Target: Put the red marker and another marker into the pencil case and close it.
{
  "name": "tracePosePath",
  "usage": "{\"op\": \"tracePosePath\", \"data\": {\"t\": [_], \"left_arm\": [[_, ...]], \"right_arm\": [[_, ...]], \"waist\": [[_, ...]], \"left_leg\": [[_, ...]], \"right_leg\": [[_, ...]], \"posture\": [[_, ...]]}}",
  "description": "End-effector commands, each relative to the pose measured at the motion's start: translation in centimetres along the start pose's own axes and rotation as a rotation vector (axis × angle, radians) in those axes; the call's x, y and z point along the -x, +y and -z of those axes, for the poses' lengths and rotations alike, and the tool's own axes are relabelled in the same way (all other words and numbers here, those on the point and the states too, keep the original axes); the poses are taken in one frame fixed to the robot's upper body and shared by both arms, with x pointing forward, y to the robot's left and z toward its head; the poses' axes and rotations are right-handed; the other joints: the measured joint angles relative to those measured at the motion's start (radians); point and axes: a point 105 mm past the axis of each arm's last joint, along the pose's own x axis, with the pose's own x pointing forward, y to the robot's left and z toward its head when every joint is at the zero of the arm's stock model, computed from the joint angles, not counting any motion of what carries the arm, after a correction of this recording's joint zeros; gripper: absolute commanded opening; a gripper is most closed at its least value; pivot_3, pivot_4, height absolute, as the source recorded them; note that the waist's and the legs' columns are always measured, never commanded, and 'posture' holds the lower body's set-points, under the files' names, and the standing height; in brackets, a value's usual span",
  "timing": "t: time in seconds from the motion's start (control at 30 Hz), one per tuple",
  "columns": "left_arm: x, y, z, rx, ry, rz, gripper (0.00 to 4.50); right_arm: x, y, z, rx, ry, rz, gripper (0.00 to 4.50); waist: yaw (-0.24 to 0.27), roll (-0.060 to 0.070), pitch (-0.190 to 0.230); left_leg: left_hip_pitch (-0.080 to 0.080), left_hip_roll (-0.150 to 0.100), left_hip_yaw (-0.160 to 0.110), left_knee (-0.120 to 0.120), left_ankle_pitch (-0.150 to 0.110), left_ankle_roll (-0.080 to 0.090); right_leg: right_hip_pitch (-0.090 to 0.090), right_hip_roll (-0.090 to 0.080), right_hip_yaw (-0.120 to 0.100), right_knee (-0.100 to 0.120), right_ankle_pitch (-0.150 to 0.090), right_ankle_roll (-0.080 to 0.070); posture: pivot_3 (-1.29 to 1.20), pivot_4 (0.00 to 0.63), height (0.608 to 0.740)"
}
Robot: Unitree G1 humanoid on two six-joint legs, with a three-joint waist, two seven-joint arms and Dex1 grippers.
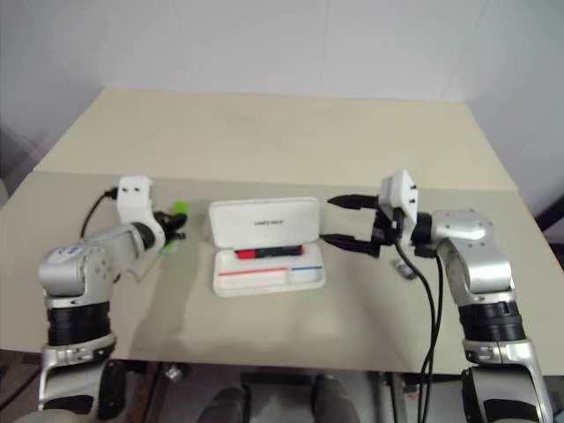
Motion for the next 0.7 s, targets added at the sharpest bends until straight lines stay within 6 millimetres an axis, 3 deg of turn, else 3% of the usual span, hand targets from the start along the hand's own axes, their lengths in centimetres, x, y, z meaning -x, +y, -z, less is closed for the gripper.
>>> {"op": "tracePosePath", "data": {"t": [0.03,0.13,0.23,0.4,0.53,0.7], "left_arm": [[1.0,0.1,-4.7,-0.113,-0.191,0.038,1.08],[1.7,-0.3,-6.7,-0.150,-0.233,0.110,1.08],[3.5,-3.5,-8.5,-0.264,-0.261,0.356,1.08],[6.6,-8.1,-9.0,-0.394,-0.216,0.706,1.08],[10.2,-12.0,-7.2,-0.481,-0.107,1.031,1.08],[12.0,-13.7,-4.2,-0.529,0.053,1.217,1.08]], "right_arm": [[0.7,-0.2,-0.8,0.027,-0.029,0.022,4.50],[1.0,-0.1,-0.3,0.022,-0.023,0.022,4.50],[1.4,0.1,-0.2,0.013,-0.047,0.021,4.50],[2.0,0.1,-0.1,0.021,-0.067,0.019,4.50],[2.9,-0.1,0.5,0.030,-0.037,0.020,4.50],[3.8,-0.2,1.1,0.038,-0.008,0.022,4.50]], "waist": [[0.001,0.000,0.000],[0.002,0.000,0.000],[0.002,0.000,0.000],[0.001,0.000,0.000],[-0.004,0.001,0.001],[-0.008,0.001,0.001]], "left_leg": [[0.000,0.000,0.000,0.000,0.000,0.000],[0.000,0.000,0.000,-0.001,0.000,0.000],[-0.001,0.000,0.000,-0.001,0.000,0.000],[-0.002,0.000,0.000,-0.003,0.000,0.001],[-0.001,0.001,0.000,-0.004,0.000,0.001],[-0.001,0.001,0.001,-0.004,0.000,0.001]], "right_leg": [[0.000,0.000,0.000,0.000,0.000,0.000],[0.000,0.000,0.000,-0.001,0.000,0.000],[0.000,0.000,0.000,-0.001,0.000,0.000],[-0.001,0.000,0.000,-0.003,0.000,0.000],[-0.001,0.000,0.000,-0.002,0.000,0.000],[-0.001,0.001,0.001,-0.002,-0.001,0.000]], "posture": [[0.00,0.150,0.740],[0.00,0.150,0.740],[0.00,0.150,0.740],[0.00,0.150,0.740],[0.00,0.150,0.740],[0.00,0.150,0.740]]}}
